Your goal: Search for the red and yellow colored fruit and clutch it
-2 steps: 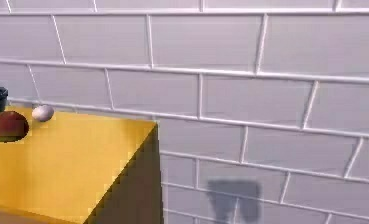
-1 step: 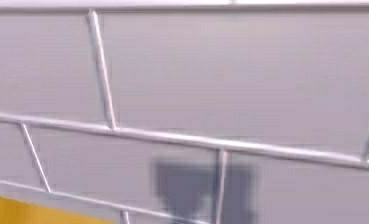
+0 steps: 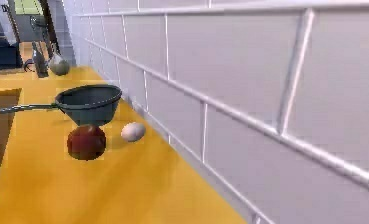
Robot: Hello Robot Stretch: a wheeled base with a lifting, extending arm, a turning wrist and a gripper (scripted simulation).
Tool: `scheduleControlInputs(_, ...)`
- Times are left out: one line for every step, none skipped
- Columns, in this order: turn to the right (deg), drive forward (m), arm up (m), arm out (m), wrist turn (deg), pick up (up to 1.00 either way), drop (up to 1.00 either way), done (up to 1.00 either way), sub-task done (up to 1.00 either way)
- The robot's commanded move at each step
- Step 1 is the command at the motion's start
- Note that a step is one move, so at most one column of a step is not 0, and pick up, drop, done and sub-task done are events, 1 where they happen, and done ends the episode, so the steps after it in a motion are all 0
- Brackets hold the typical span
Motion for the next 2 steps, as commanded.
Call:
scheduleControlInputs(-45.0, 0.00, 0.00, 0.00, 0.0, 0.00, 0.00, 0.00, 0.00)
scheduleControlInputs(-45.0, 0.00, 0.00, 0.00, 0.0, 0.00, 0.00, 0.00, 0.00)
